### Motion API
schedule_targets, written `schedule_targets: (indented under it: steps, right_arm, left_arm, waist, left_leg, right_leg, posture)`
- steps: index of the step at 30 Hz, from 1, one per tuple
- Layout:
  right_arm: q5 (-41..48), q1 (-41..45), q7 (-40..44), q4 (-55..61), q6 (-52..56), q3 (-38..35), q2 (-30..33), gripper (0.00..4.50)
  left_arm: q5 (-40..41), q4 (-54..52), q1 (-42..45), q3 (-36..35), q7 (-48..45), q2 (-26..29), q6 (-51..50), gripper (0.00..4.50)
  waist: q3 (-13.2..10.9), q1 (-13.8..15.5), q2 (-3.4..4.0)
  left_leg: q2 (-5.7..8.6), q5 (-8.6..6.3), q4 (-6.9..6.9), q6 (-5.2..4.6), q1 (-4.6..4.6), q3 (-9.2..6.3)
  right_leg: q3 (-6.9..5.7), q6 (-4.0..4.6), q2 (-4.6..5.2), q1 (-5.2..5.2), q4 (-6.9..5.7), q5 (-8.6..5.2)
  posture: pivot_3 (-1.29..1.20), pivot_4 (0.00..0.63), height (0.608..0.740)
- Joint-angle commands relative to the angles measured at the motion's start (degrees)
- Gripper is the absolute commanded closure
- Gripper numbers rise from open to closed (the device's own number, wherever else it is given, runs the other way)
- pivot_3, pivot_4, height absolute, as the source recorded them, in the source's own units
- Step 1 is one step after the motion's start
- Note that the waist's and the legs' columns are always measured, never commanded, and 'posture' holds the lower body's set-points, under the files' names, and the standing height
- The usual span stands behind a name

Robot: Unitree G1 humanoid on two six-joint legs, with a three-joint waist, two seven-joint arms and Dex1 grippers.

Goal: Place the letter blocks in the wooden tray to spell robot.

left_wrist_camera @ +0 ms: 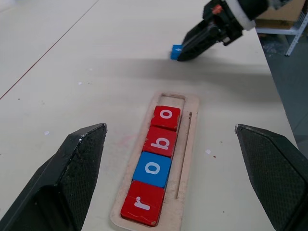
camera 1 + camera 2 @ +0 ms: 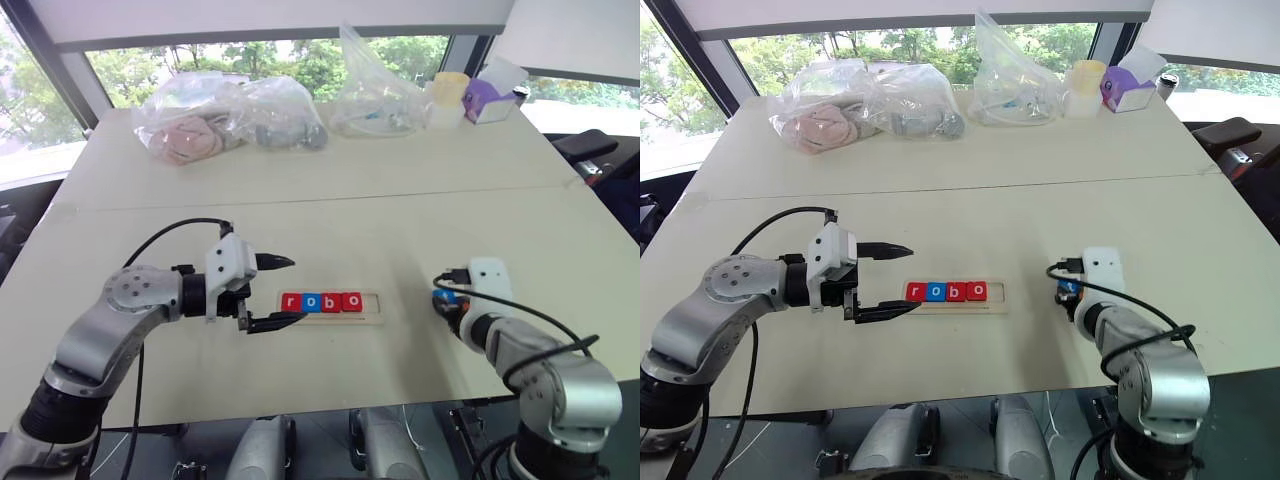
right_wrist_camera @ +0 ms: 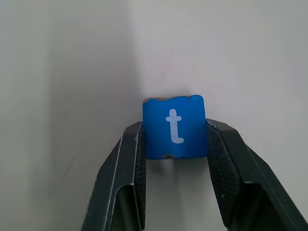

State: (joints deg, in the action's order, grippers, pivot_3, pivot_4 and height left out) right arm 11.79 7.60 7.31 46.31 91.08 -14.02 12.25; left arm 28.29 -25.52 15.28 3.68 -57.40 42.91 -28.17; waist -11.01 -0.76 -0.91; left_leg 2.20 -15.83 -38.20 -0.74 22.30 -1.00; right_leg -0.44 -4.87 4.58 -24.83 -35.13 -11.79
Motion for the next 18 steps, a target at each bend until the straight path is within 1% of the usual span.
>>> schedule_targets:
  steps: [1, 7, 10, 13, 14, 16, 18]
  right_arm:
    - [0.61, -0.41, -0.66, 1.79, 1.42, 0.55, -1.18, 3.22]
    - [0.55, -1.46, -2.29, 2.14, 1.42, 1.05, -3.09, 3.22]
    - [0.83, -1.01, -2.21, 1.84, 1.42, 1.26, -2.72, 1.83]
    - [3.20, 1.31, 1.87, 1.37, 1.42, 2.61, 3.48, 0.35]
    - [4.51, 2.34, 4.16, 1.08, 1.42, 2.92, 6.37, 0.04]
    - [10.12, 4.23, 13.44, -0.20, -0.07, 3.17, 15.06, 0.04]
    - [15.40, 3.89, 23.93, -2.57, -4.55, 3.31, 24.82, 0.04]
  left_arm:
    - [-0.08, -0.20, 0.77, 0.07, -0.44, -0.39, 1.17, 0.00]
    - [-0.17, -0.28, 0.64, 0.10, -0.76, -0.58, 1.19, 0.00]
    - [-0.07, -0.40, 0.68, -0.01, -0.78, -0.64, 1.02, 0.00]
    - [0.40, -1.14, 0.31, -0.48, -1.00, -0.30, 0.74, 0.00]
    - [0.57, -1.43, 0.08, -0.64, -1.33, -0.01, 0.74, 0.00]
    - [0.73, -1.99, -0.50, -1.08, -2.29, 0.84, 1.01, 0.00]
    - [1.02, -2.33, -0.61, -1.39, -2.71, 1.27, 0.88, 0.00]
  waist:
    - [0.00, 0.01, 0.00]
    - [0.00, 0.01, 0.00]
    - [0.00, 0.02, 0.00]
    - [0.00, 0.01, 0.00]
    - [-0.01, 0.01, 0.01]
    - [-0.05, 0.01, 0.05]
    - [-0.07, 0.09, 0.04]
  left_leg:
    - [0.00, 0.00, -0.01, 0.00, 0.00, 0.00]
    - [0.00, 0.00, -0.01, 0.00, 0.01, 0.00]
    - [0.00, 0.00, 0.00, 0.01, 0.02, 0.00]
    - [0.01, 0.00, -0.02, 0.01, 0.02, 0.01]
    - [0.03, 0.00, -0.03, 0.00, 0.02, 0.02]
    - [0.06, 0.00, -0.06, 0.00, 0.04, 0.07]
    - [0.07, 0.00, -0.04, 0.00, 0.09, 0.08]
  right_leg:
    - [0.00, 0.00, 0.00, 0.00, 0.00, 0.00]
    - [0.00, 0.00, 0.01, -0.01, 0.02, 0.00]
    - [0.00, 0.00, 0.02, -0.01, 0.02, 0.00]
    - [0.00, 0.00, 0.05, 0.00, 0.04, 0.00]
    - [0.00, 0.00, 0.06, 0.00, 0.05, 0.00]
    - [0.00, -0.01, 0.07, 0.00, 0.06, 0.00]
    - [-0.01, -0.02, 0.08, -0.03, 0.11, -0.01]
  posture:
    - [0.00, 0.150, 0.725]
    - [0.00, 0.150, 0.725]
    - [0.00, 0.150, 0.725]
    - [0.00, 0.150, 0.725]
    - [0.00, 0.150, 0.725]
    - [0.00, 0.150, 0.725]
    - [0.00, 0.150, 0.725]
